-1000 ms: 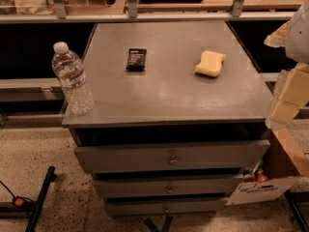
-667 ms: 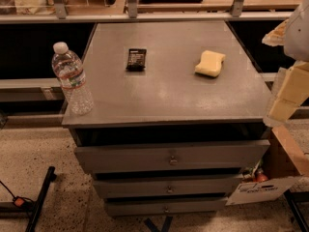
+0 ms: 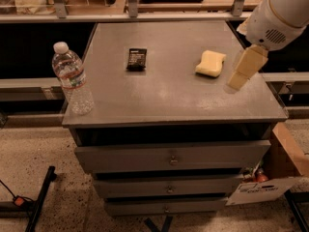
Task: Move sponge near rxbar chocolate
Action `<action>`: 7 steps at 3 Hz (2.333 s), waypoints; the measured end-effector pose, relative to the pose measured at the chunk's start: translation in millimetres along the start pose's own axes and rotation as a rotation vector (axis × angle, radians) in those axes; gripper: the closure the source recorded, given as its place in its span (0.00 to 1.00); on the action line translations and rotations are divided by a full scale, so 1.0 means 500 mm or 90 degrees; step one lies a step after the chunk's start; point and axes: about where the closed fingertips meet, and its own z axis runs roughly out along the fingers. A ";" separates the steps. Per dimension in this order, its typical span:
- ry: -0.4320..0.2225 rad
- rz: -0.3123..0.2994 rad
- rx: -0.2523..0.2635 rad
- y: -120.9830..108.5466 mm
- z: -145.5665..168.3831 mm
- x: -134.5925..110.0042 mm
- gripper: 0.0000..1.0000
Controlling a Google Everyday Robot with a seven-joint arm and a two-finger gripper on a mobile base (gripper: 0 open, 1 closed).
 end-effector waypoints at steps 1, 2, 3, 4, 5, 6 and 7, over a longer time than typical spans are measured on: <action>-0.025 0.063 0.029 -0.110 0.088 -0.001 0.00; -0.057 0.126 0.040 -0.186 0.163 0.005 0.00; -0.085 0.182 0.045 -0.227 0.222 0.017 0.00; -0.109 0.214 0.049 -0.251 0.264 0.017 0.00; -0.127 0.233 0.044 -0.260 0.306 0.018 0.00; -0.136 0.245 0.034 -0.263 0.341 0.012 0.16; -0.135 0.253 0.020 -0.264 0.364 0.010 0.40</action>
Offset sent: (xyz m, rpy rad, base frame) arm 0.1700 -0.0271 -0.0738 0.2404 -0.0525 -0.2767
